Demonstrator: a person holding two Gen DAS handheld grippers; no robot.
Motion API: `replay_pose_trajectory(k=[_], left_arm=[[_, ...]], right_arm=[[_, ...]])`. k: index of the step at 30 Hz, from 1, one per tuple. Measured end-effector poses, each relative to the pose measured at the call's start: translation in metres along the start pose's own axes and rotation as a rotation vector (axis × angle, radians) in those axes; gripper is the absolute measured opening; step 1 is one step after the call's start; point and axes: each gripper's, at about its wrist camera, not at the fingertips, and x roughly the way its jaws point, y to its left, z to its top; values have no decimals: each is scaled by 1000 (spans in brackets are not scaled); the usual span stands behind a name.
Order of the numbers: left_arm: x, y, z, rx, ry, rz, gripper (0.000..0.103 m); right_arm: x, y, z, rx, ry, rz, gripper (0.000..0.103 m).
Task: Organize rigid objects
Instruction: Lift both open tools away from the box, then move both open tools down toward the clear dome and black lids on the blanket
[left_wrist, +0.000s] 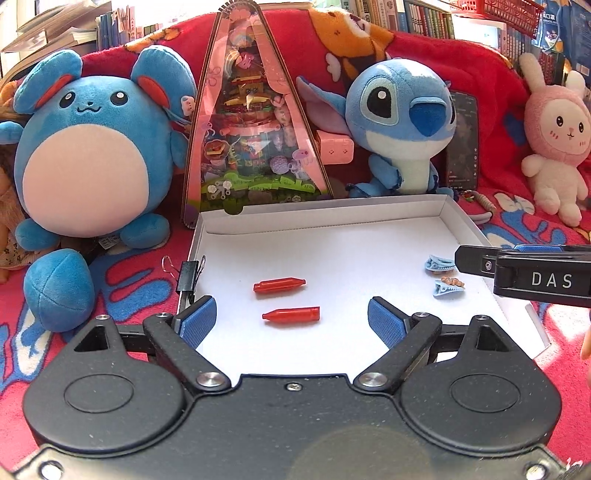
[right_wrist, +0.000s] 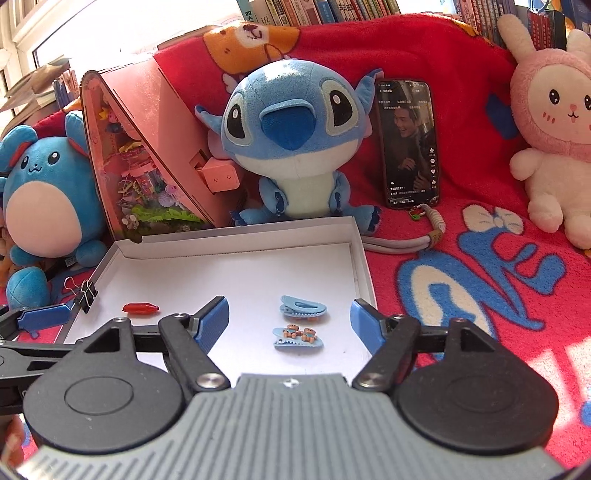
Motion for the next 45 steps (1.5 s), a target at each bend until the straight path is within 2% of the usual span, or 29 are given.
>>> replay_pose_trajectory(k=[7,20,35,45], left_arm=[[-45,-8,-19,47,-70,-43,93],[-89,-14,-64,50,-95,-114,94],[-121,-18,-108,74,-124,-143,94],[-130,-24,-133,108,-116,-149,94]], right_arm=[[-34,-2,-17,-33,-58,26,90],[-91,-3,-59,-135,-159,53,98],[-136,-7,-109,-244,-193,72,102],[-148,-12,-141,-282,-182,66,103]])
